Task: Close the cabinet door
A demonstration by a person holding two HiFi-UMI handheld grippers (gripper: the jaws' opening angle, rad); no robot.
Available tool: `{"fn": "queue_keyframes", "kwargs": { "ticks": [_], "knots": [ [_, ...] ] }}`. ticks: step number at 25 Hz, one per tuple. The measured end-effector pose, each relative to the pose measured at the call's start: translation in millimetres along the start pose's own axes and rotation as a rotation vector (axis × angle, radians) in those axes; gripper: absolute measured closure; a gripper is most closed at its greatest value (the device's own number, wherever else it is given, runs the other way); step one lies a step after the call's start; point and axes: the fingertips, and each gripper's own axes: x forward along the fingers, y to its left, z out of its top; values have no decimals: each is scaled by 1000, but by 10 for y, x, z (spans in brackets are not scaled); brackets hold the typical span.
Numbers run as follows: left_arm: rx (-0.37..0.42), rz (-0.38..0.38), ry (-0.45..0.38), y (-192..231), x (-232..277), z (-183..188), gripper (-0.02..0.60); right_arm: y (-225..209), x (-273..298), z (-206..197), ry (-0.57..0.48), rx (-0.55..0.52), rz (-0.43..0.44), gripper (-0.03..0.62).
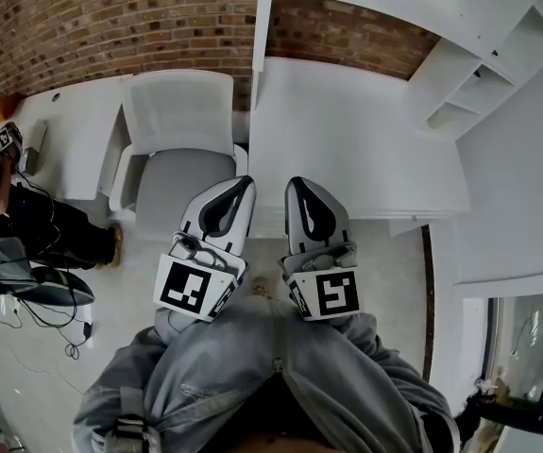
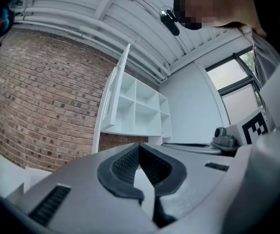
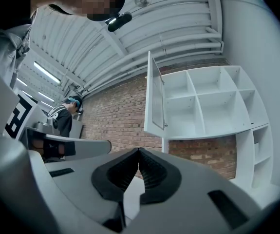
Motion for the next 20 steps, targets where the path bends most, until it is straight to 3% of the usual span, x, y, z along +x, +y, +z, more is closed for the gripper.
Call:
{"fn": "queue_keyframes", "kwargs": {
  "ticks": [12,20],
  "knots": [
    [12,89,10,138,175,-113,575,-137,242,-146,-11,16,88,568],
    [4,77,1,253,232,-111,575,-124,356,-231,5,25,79,568]
  ]
}}
